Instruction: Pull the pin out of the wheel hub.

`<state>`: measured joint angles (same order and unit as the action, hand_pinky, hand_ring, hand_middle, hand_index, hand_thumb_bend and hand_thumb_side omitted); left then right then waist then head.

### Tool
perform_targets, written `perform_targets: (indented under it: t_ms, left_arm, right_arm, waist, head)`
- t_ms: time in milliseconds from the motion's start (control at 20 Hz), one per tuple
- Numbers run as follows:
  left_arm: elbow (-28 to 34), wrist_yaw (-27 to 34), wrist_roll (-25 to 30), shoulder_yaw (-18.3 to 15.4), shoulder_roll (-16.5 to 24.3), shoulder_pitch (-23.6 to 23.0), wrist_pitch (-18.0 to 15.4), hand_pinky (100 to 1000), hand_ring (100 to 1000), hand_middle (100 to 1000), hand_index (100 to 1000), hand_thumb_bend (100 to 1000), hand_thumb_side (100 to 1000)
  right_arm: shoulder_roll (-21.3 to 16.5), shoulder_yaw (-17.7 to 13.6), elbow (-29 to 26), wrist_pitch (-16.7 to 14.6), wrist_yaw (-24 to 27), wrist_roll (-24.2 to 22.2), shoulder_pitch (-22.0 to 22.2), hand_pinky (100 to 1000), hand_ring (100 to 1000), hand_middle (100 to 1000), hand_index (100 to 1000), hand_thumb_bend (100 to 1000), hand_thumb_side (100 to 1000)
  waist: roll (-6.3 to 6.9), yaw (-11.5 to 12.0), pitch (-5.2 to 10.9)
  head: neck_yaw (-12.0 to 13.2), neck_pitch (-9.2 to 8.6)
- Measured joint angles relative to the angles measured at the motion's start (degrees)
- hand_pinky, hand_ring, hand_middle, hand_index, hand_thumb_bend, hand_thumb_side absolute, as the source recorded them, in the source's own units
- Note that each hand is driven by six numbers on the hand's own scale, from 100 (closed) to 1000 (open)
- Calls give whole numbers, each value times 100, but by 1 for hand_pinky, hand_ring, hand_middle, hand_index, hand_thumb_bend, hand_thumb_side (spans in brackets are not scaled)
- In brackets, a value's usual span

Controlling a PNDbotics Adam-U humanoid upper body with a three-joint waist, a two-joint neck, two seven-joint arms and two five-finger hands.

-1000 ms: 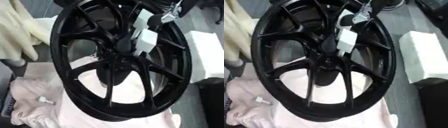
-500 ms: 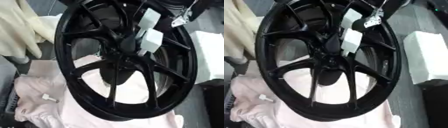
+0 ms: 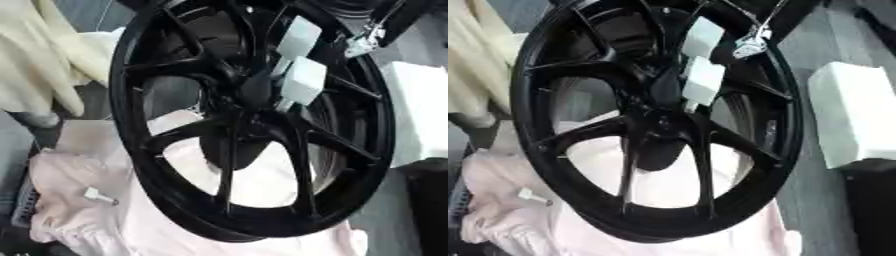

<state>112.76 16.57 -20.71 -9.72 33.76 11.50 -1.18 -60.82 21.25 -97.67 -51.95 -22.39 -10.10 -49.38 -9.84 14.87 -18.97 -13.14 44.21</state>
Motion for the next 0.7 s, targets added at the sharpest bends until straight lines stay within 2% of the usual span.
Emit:
perform_targets:
  t_ms: [250, 300, 500, 700]
  left_arm:
    - [0, 0, 0, -1, 0, 0, 0, 563, 593, 549, 661, 100, 820]
    - [0, 0, 0, -1, 0, 0, 0, 563, 593, 549, 661, 100, 819]
    - [0, 2, -1, -1, 0, 0, -1, 563, 593, 548, 661, 100, 818]
    - [0, 2, -4, -1, 0, -2, -5, 563, 593, 548, 661, 100, 818]
  right_arm:
    - [-1, 23, 142, -5, -333, 336, 5, 855, 808, 744, 825, 442, 500]
    - [-1, 34, 187, -6, -383, 385, 5, 854, 808, 744, 825, 442, 497]
    - [0, 62, 421, -5, -500, 436, 4, 844, 796, 732, 817, 451, 448]
    - [1, 97, 721, -2, -440, 248, 84, 794, 739, 688, 783, 434, 354]
  waist:
    - [17, -2, 1]
    - [25, -2, 1]
    - [39, -3, 1]
    - [55, -6, 1]
  head:
    - [-19, 0]
    - [-22, 0]
    - [-39, 0]
    - [-37, 1]
